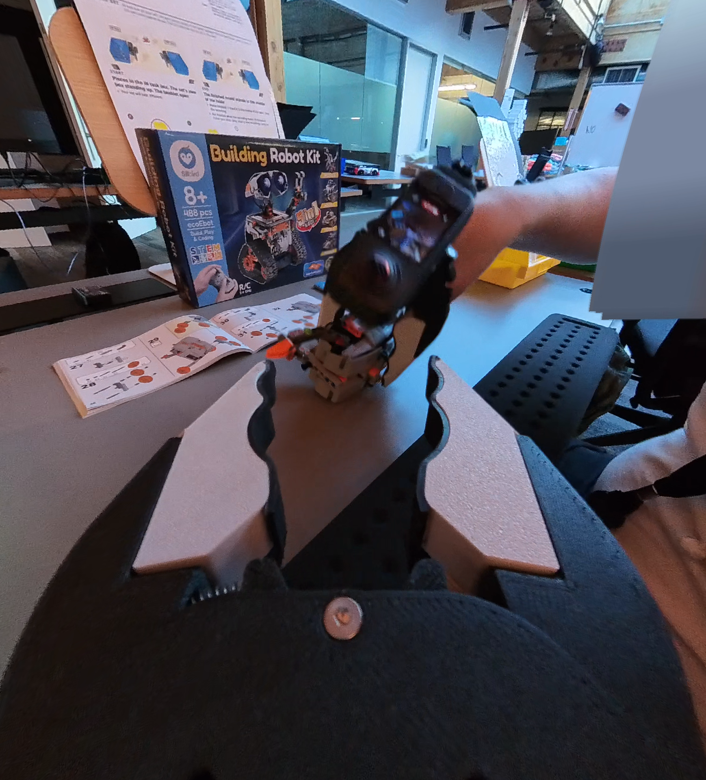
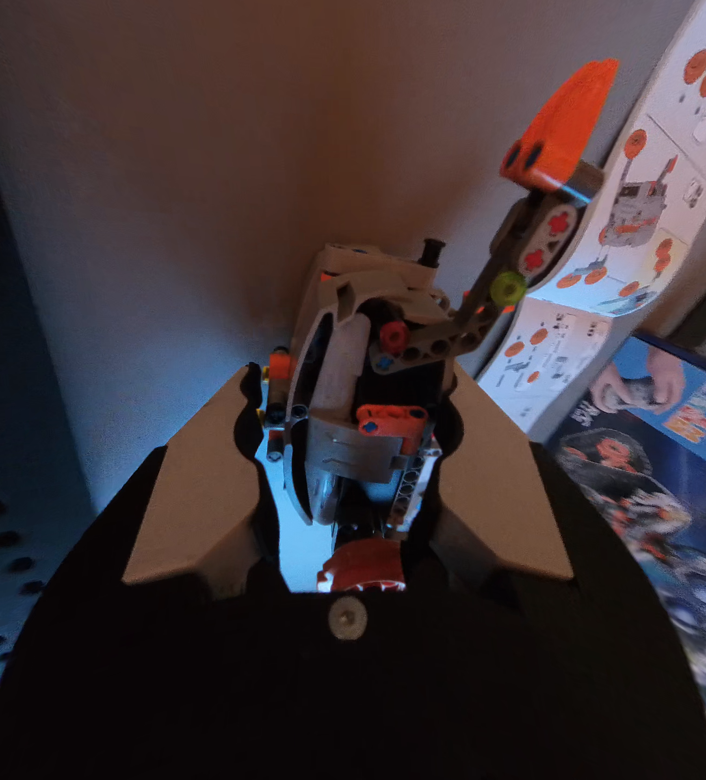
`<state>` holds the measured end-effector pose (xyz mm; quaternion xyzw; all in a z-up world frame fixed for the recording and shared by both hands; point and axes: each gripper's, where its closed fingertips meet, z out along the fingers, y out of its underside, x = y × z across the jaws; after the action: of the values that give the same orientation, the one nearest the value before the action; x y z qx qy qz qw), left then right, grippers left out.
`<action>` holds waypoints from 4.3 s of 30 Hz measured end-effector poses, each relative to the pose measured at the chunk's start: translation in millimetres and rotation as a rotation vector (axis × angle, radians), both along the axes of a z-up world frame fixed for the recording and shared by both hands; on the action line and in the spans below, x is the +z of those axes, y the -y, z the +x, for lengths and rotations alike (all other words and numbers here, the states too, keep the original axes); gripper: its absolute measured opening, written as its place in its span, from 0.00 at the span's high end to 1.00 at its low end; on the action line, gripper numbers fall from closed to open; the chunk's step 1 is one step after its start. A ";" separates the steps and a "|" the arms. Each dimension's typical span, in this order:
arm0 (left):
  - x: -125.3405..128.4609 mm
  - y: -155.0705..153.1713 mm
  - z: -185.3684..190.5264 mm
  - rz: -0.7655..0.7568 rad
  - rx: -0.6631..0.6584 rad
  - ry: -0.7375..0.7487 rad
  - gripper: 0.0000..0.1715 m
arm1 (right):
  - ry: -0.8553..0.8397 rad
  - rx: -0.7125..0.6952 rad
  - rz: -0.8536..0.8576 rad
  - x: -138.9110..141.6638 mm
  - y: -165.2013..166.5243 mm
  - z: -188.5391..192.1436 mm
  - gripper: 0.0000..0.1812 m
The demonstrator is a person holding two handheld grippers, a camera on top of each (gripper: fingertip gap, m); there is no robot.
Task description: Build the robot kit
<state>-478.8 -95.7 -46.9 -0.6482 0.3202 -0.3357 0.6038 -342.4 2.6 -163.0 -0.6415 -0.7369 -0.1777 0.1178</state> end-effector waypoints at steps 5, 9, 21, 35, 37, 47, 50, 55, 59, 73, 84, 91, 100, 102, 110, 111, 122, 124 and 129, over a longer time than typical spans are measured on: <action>-11.0 -1.5 -5.4 -0.053 0.001 0.000 0.60 | -0.516 -0.193 -0.389 46.0 -9.6 -2.0 0.55; 0.6 -16.9 14.9 -0.126 -0.048 0.091 0.62 | -1.088 -0.400 -0.857 100.6 -35.4 13.1 0.56; -28.8 -104.6 113.1 -0.386 -0.231 -0.085 0.53 | -1.527 -0.436 -1.355 102.5 -38.5 -1.2 0.58; -7.9 -116.0 138.4 -0.539 -0.401 0.067 0.67 | -1.283 -0.026 -1.208 86.4 -1.9 -13.6 0.57; -10.6 -113.7 139.1 -0.494 -0.379 0.016 0.68 | -1.255 -0.013 -1.181 83.0 -1.2 -12.7 0.57; -11.0 -114.8 53.9 -0.560 -0.052 -0.029 0.68 | -1.520 -0.136 -0.440 129.7 -63.0 46.0 0.49; -13.4 -121.0 13.3 -0.541 0.130 -0.081 0.68 | -1.372 -0.263 0.011 115.2 -80.2 96.5 0.56; -15.0 -124.7 -8.2 -0.564 0.158 -0.087 0.68 | -1.246 -0.318 0.153 66.4 -51.7 126.2 0.68; -13.5 -129.8 -9.4 -0.591 0.107 -0.052 0.68 | -1.207 -0.367 -0.014 34.2 -36.6 123.5 0.67; -14.8 -122.8 -1.1 -0.532 0.277 -0.012 0.68 | -1.044 -0.258 -0.005 -2.8 -37.1 122.7 0.63; -7.7 -124.9 -0.6 -0.587 0.155 0.184 0.64 | -1.021 -0.249 0.007 -3.5 -35.1 123.6 0.63; -4.3 -122.3 -2.4 -0.555 0.167 0.184 0.63 | -0.987 -0.227 0.032 -7.2 -34.6 123.2 0.62; -7.7 -124.3 -8.7 -0.522 0.223 0.191 0.62 | -1.253 -0.193 -0.270 36.1 3.4 28.5 0.54; -8.1 -129.0 -15.4 -0.469 0.288 0.190 0.56 | -1.305 -0.146 -0.263 53.0 5.1 -13.8 0.51; 3.0 -119.3 -6.5 -0.431 0.186 0.210 0.57 | -1.522 -0.276 -0.100 68.5 -11.2 -87.1 0.51; 2.8 -119.7 -7.8 -0.430 0.181 0.206 0.57 | -1.521 -0.295 -0.107 67.0 -9.0 -87.9 0.52; -2.3 -126.9 2.6 -0.444 0.120 0.266 0.58 | -1.601 -0.427 -0.097 69.7 -8.9 -97.4 0.53; -4.7 -130.4 0.5 -0.422 0.158 0.255 0.64 | -1.611 -0.383 -0.092 70.5 -9.5 -102.1 0.53; -6.0 -130.5 0.2 -0.353 0.190 0.256 0.65 | -1.571 -0.370 -0.092 62.4 -16.3 -109.5 0.57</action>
<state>-478.7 34.8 -52.9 -0.7230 0.1147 -0.4077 0.5458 -451.9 18.9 -100.7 -0.6946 -0.3274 0.3389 0.5435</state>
